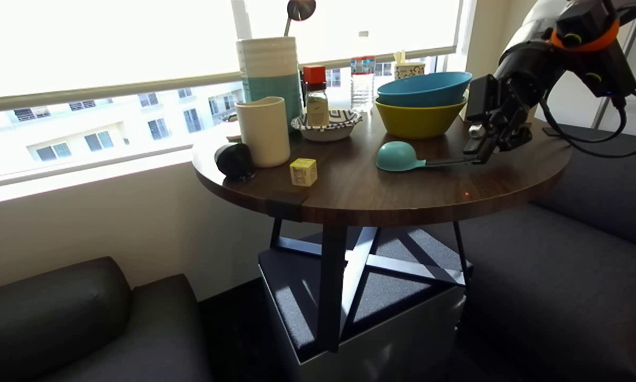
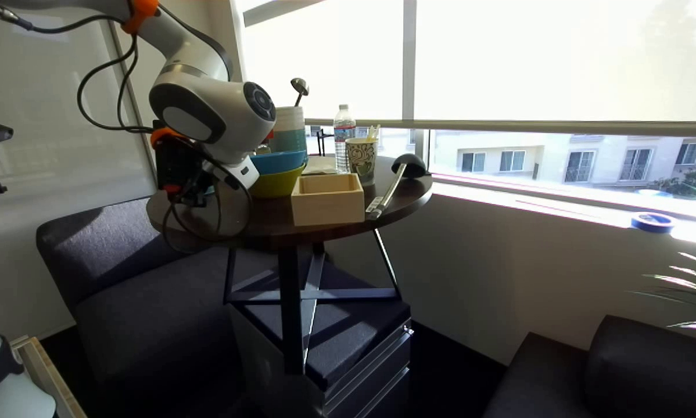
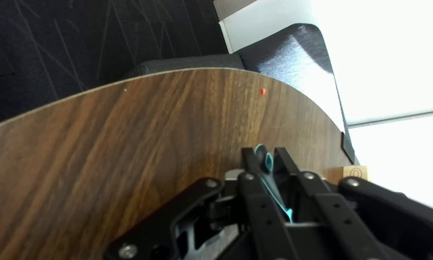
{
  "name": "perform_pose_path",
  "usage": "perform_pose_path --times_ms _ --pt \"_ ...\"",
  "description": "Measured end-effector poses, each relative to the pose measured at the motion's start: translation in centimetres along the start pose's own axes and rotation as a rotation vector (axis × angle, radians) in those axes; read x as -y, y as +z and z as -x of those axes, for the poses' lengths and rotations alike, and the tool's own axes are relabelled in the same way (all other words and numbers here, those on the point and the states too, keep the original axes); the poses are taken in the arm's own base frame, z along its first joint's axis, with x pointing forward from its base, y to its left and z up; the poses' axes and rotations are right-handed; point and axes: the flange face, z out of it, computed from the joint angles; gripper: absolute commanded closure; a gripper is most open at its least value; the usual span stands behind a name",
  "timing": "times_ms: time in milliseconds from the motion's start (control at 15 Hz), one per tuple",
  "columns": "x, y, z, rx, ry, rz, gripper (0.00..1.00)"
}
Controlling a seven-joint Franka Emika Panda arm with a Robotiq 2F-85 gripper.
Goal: Turn the measuring cup upright.
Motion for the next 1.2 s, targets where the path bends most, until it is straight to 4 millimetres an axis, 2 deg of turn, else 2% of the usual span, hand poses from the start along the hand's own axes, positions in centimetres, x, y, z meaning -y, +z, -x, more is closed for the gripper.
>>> perform_pose_path --times_ms 133,800,1200 --pt "0.0 0.0 0.0 -0.001 -0.001 -0.004 0.97" --pt "0.9 -0.6 0.1 -0.007 -0.037 -0.064 0.97" --pt "4.2 -2.3 2.1 -0.038 -0.248 -0.014 0.97"
